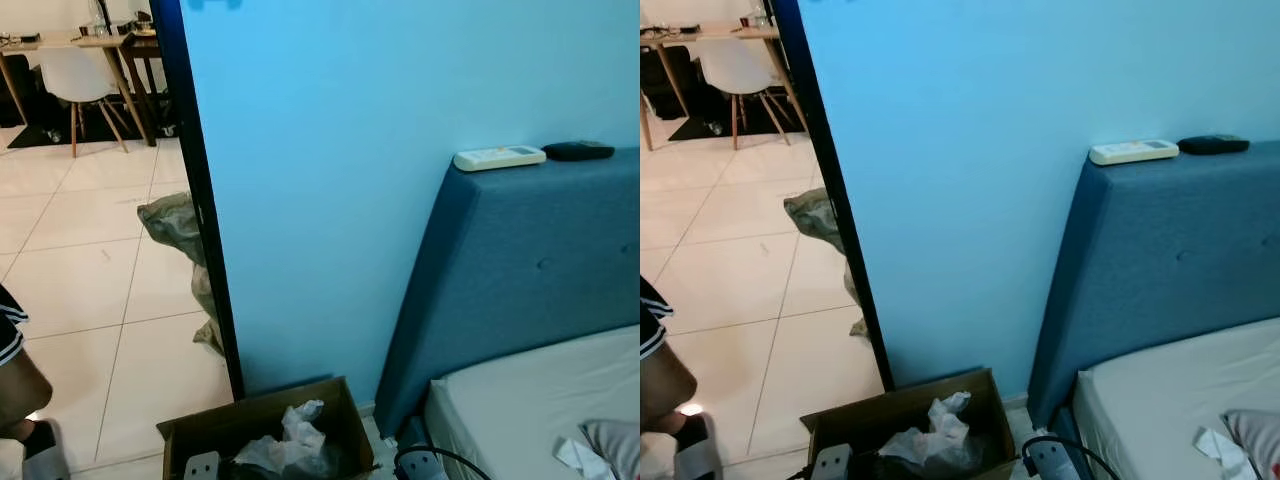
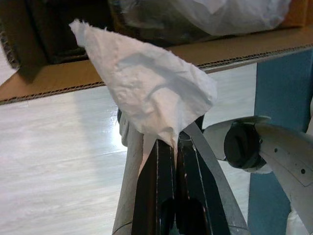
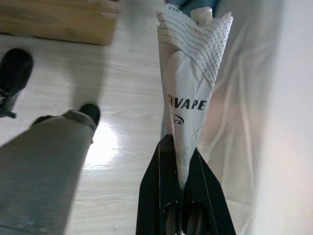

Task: Clean up the room

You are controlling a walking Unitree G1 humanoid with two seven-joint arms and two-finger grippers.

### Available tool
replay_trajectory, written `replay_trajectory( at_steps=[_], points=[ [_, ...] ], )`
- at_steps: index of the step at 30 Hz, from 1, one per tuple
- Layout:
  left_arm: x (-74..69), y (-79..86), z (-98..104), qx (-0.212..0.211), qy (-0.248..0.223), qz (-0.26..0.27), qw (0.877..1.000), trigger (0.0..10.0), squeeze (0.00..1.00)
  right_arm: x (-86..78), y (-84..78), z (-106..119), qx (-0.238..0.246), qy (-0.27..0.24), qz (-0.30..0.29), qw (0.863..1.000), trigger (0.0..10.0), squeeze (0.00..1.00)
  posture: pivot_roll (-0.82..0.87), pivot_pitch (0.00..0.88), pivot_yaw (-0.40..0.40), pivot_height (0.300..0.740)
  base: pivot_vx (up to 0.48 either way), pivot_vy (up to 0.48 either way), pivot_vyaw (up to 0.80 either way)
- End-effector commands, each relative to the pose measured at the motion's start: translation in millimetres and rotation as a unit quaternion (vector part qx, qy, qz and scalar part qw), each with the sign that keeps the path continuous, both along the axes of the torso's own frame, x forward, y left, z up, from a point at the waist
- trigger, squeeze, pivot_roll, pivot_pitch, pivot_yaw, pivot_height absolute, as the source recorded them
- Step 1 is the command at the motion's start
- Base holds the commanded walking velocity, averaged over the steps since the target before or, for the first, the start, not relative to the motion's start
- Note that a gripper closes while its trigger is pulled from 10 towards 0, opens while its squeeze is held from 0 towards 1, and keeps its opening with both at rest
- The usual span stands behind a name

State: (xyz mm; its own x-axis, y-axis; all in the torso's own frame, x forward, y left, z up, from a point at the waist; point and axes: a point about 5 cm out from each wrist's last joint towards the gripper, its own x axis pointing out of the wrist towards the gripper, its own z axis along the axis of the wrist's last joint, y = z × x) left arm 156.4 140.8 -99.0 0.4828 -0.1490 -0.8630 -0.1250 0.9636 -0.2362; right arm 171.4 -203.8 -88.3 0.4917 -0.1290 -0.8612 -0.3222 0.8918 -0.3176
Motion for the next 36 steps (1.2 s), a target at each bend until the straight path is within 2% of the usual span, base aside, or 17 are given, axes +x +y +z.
replay_trajectory(
  at_steps=[1, 3, 4, 5, 7, 9, 11, 12, 14, 19, 26, 30, 34, 36],
  points=[
    [-3.0, -0.3, -1.3, 0.003, 0.007, -0.003, 1.0, 10.0, 0.0, 15.0, -12.5, 9.6, -0.001, -0.028, -0.006, 1.0, 10.0, 0.0, -0.02, 0.0, -0.053, 0.74, 0.0, 0.0, 0.61],
    [-3.4, -0.7, -1.4, 0.003, 0.006, -0.001, 1.0, 10.0, 0.0, 32.8, -25.1, 22.1, 0.012, -0.059, -0.018, 0.998, 10.0, 0.0, -0.02, 0.0, -0.054, 0.74, 0.0, 0.0, 0.8],
    [-3.4, -0.7, -1.4, 0.003, 0.006, -0.001, 1.0, 10.0, 0.0, 32.8, -25.1, 22.1, 0.012, -0.059, -0.018, 0.998, 10.0, 0.0, -0.02, 0.0, -0.054, 0.74, 0.0, 0.0, 0.8],
    [-3.6, -0.8, -1.5, 0.003, 0.006, 0.001, 1.0, 10.0, 0.0, 42.2, -25.4, 27.9, 0.023, -0.074, -0.019, 0.997, 10.0, 0.0, -0.02, 0.0, -0.053, 0.74, 0.0, 0.0, 0.8],
    [-3.7, -0.9, -1.5, 0.003, 0.006, 0.001, 1.0, 10.0, 0.0, 48.0, -24.2, 31.2, 0.03, -0.083, -0.018, 0.996, 10.0, 0.0, -0.02, 0.0, -0.053, 0.74, 0.0, 0.0, 0.8],
    [-3.7, -1.0, -1.5, 0.004, 0.004, 0.005, 1.0, 10.0, 0.0, 71.0, -6.0, 42.7, 0.066, -0.109, 0.011, 0.992, 10.0, 0.0, -0.02, 0.0, -0.059, 0.74, 0.0, 0.0, 0.8],
    [-3.8, -1.0, -1.5, 0.004, 0.002, 0.01, 1.0, 10.0, 0.0, 83.0, 7.9, 49.0, 0.083, -0.12, 0.036, 0.989, 10.0, 0.0, -0.02, 0.0, -0.061, 0.74, 0.0, 0.0, 0.8],
    [-3.8, -1.0, -1.5, 0.004, 0.002, 0.01, 1.0, 10.0, 0.0, 83.0, 7.9, 49.0, 0.083, -0.12, 0.036, 0.989, 10.0, 0.0, -0.02, 0.0, -0.061, 0.74, 0.0, 0.0, 0.8],
    [-3.8, -1.0, -1.5, 0.004, 0.002, 0.009, 1.0, 10.0, 0.0, 86.4, 18.7, 49.9, 0.078, -0.109, 0.078, 0.988, 10.0, 0.0, -0.02, 0.0, -0.06, 0.74, 0.0, 0.0, 0.8],
    [-4.1, -1.6, -1.6, 0.005, 0.001, 0.008, 1.0, 10.0, 0.0, 85.5, 25.4, 48.2, 0.069, -0.078, 0.131, 0.986, 10.0, 0.0, -0.02, 0.0, -0.067, 0.74, 0.0, 0.0, 0.8],
    [-5.0, -2.0, -2.0, 0.005, 0.004, 0.009, 1.0, 10.0, 0.0, 80.5, 18.8, 45.0, 0.066, -0.049, 0.13, 0.988, 10.0, 0.0, -0.02, 0.0, -0.067, 0.74, 0.0, 0.0, 0.71],
    [-6.1, -2.7, -2.5, 0.003, 0.007, 0.01, 1.0, 10.0, 0.0, 80.5, 10.3, 45.9, 0.058, -0.046, 0.116, 0.99, 10.0, 0.0, -0.02, 0.0, -0.068, 0.74, 0.0, 0.0, 0.0],
    [-6.1, -2.9, -2.4, 0.003, 0.006, 0.01, 1.0, 10.0, 0.0, 85.1, 12.5, 49.3, 0.069, -0.058, 0.113, 0.989, 10.0, 0.0, -0.02, 0.0, -0.07, 0.74, 0.0, 0.0, 0.0],
    [-5.1, -3.3, -1.7, -0.001, -0.003, 0.01, 1.0, 10.0, 0.0, 95.2, 24.1, 56.8, 0.107, -0.083, 0.121, 0.983, 10.0, 0.0, -0.02, 0.0, -0.07, 0.74, 0.0, 0.0, 0.0]
  ],
)
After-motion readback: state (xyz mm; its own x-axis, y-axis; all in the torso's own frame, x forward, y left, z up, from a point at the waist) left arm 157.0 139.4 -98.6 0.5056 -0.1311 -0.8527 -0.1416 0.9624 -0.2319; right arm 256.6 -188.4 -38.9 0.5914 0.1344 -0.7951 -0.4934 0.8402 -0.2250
